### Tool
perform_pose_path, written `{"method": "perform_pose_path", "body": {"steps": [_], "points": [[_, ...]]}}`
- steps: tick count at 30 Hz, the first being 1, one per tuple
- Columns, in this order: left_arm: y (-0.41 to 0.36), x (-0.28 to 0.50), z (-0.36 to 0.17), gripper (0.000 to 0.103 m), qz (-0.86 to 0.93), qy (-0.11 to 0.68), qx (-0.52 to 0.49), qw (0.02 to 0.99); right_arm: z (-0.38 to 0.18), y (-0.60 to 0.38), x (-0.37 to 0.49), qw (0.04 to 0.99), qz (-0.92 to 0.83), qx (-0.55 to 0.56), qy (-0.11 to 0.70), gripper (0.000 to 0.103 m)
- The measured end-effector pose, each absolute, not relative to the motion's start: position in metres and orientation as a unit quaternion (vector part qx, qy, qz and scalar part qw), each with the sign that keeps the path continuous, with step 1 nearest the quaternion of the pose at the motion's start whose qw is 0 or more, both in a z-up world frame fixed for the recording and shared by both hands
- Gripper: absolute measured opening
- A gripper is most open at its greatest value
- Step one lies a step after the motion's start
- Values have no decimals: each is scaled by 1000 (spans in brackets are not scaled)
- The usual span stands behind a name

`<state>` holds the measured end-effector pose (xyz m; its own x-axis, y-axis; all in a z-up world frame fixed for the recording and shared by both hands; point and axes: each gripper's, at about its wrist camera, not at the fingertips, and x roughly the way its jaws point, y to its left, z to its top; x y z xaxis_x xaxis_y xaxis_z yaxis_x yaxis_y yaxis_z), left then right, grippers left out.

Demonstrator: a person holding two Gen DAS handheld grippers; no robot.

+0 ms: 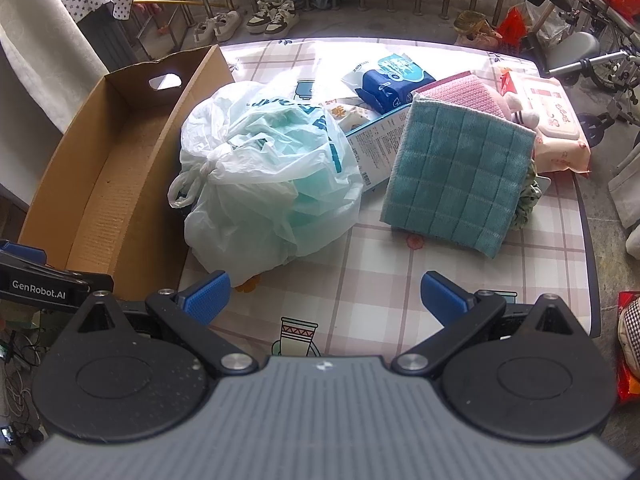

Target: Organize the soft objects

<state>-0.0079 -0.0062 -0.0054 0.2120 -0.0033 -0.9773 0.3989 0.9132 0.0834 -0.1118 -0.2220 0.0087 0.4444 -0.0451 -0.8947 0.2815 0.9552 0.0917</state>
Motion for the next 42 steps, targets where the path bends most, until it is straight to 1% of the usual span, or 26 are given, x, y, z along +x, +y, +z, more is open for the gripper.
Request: {"method": "perform_pose_path", "body": {"steps": [5,9,15,17,19,21,25,29,30,32,34,36,39,42], "points": [[-13,-9,3,102,-141,598,158,773,11,-239,-116,849,-94,123,505,102],[-22,-10,13,102,-148,584,143,785,20,-263,-116,861,-91,99,490,102],[-52,-13,22,102,-158,564,111,803,32,-330,-108,882,-76,80,457,102],[-69,-12,25,99,-158,558,104,808,29,-356,-102,885,-68,91,452,102],[-91,-11,27,99,-158,550,100,814,22,-385,-94,884,-59,111,450,101],[-115,-10,28,93,-157,544,97,819,16,-412,-88,881,-44,133,452,98],[-167,-8,22,73,-152,547,82,819,0,-458,-80,881,-5,143,450,93],[-212,-2,11,58,-159,545,71,820,-24,-500,-67,865,24,188,465,73],[-223,0,7,56,-163,545,76,819,-29,-506,-65,861,33,200,467,70],[-247,9,-5,48,-173,550,99,811,-40,-518,-60,855,51,213,471,68],[-269,19,-21,43,-183,565,132,794,-51,-525,-56,848,62,220,479,65],[-286,29,-33,42,-198,571,148,783,-61,-532,-55,842,69,233,482,61],[-298,46,-44,42,-222,585,117,771,-72,-539,-52,836,86,248,482,53],[-306,62,-55,44,-236,596,94,762,-77,-542,-49,833,106,256,479,51]]}}
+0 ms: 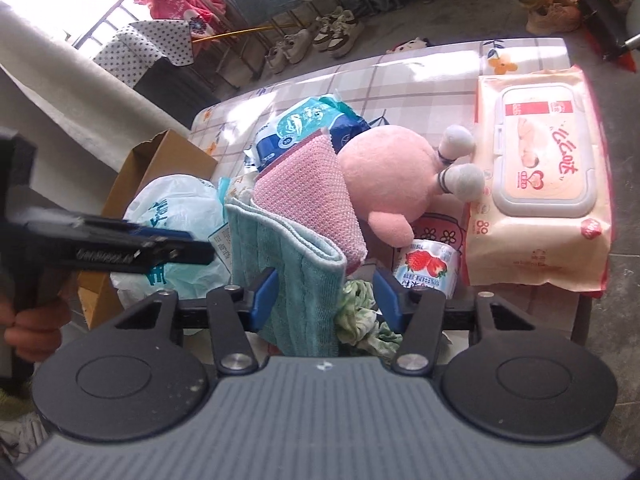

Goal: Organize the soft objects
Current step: 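Grasp the teal waffle cloth with the left tool while the right tool grasps the pink knit cloth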

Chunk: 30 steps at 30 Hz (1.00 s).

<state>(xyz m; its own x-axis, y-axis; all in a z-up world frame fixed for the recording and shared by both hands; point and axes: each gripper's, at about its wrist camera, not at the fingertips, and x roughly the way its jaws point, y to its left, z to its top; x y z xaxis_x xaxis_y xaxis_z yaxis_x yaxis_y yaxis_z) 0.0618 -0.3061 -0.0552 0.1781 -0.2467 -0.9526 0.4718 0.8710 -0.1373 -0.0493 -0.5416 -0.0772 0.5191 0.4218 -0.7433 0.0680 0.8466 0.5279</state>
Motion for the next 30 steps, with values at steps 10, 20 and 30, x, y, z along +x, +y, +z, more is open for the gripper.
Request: {"method": "perform_pose_path", "body": {"steps": [10,20,30], "points": [[-320,82,-67,46,-246,611,78,748,-94,-548,-40,822,142,276,477,26],[-328,72,-64,33,-236,616,49,750,-77,-555,-59,821,105,302,474,9],[-322,46,-58,33,-264,609,29,748,-68,-550,-56,777,135,412,457,8]]}}
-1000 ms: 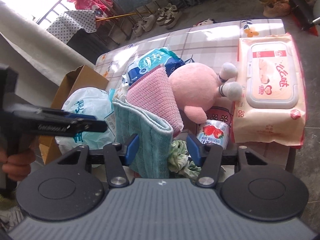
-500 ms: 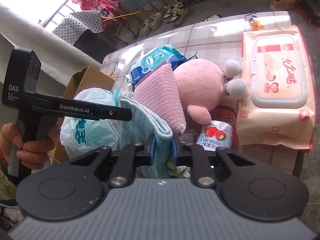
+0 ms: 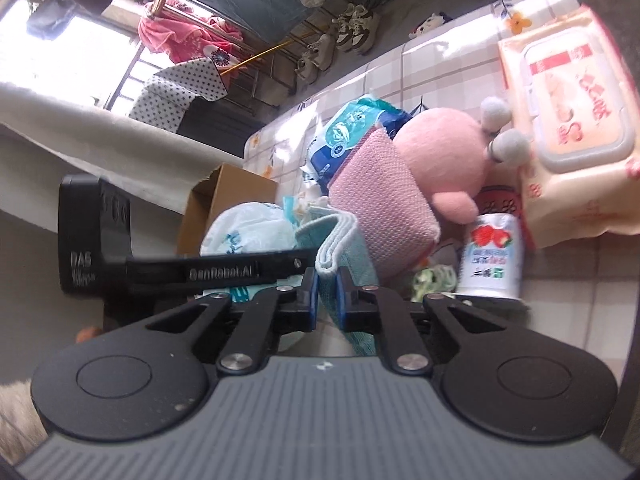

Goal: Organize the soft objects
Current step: 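Grasp the teal waffle cloth with the left tool while the right tool grasps the pink knit cloth, then lift the teal cloth with the left tool while the right tool lifts the pink cloth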

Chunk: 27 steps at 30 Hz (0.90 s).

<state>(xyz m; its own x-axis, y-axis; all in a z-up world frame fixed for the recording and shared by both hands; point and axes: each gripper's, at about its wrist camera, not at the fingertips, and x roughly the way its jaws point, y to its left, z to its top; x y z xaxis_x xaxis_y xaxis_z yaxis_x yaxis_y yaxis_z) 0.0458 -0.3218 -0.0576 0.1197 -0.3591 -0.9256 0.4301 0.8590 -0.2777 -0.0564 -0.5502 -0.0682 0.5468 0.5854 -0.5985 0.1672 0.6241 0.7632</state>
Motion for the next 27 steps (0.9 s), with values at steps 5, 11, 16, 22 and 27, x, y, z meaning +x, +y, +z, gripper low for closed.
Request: {"method": "perform_pose_path", "body": {"steps": [5,11,16,22,27], "points": [[-311,35,-55,41,-267,608,19,748,-82,-550,-39,749,138,456,461,8],[-287,32,-43,64,-242,599,-19,763,-87,-546,-13,727,147,473,476,8],[-275,25,-31,66,-237,588,-33,773,-93,-537,7,711,142,492,482,8],[-289,20,-35,62,-228,585,19,778,-104,-523,30,699,132,513,480,8],[-298,20,-47,42,-207,589,58,779,-120,-519,40,691,110,532,477,9]]}}
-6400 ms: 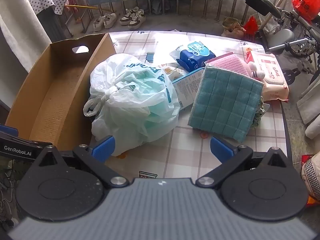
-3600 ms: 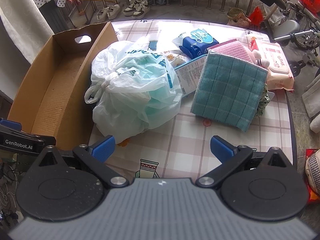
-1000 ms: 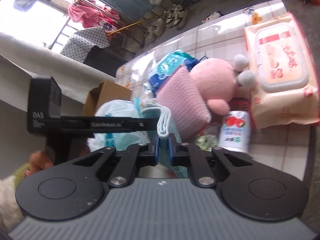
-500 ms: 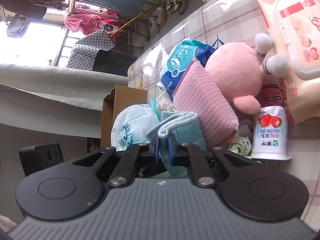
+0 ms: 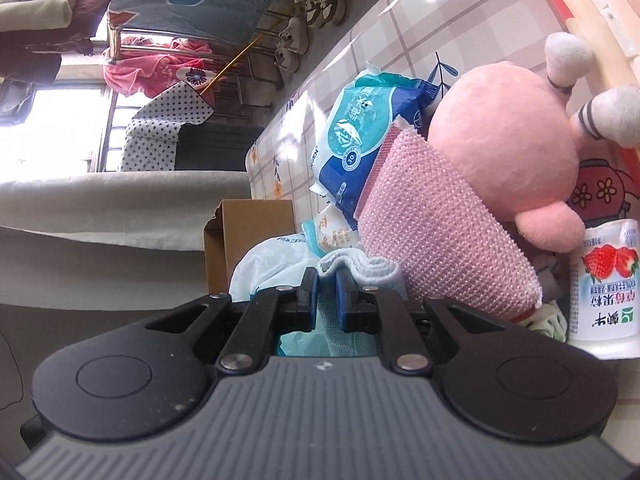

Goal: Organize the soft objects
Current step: 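Lift the teal cloth with the left tool while the right tool lifts the pink cloth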

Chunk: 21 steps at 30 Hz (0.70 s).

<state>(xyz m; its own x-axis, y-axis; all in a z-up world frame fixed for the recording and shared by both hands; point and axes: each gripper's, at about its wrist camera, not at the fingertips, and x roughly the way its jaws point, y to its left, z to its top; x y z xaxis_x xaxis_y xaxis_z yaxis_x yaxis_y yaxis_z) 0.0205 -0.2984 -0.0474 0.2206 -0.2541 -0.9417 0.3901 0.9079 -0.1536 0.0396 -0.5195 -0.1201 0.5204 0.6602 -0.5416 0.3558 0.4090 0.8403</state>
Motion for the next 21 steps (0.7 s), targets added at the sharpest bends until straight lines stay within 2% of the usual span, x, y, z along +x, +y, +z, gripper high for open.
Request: {"method": "perform_pose_path", "body": {"steps": [2,6,9,10,11,14,21], "points": [[-304,20,-54,29,-196,591,85,778,-122,-519,42,691,109,534,475,10],[-309,20,-56,28,-204,588,87,778,-123,-517,42,696,111,526,475,11],[-314,20,-52,37,-217,591,75,773,-124,-518,42,697,111,527,474,11],[-316,20,-50,49,-220,595,68,770,-124,-518,42,696,111,528,474,11],[-318,19,-49,57,-225,596,63,768,-124,-518,41,695,111,529,475,11],[-327,17,-51,60,-228,590,84,770,-127,-519,43,685,113,536,480,11],[-355,10,-79,59,-217,578,189,764,-137,-520,55,660,124,545,502,11]]}}
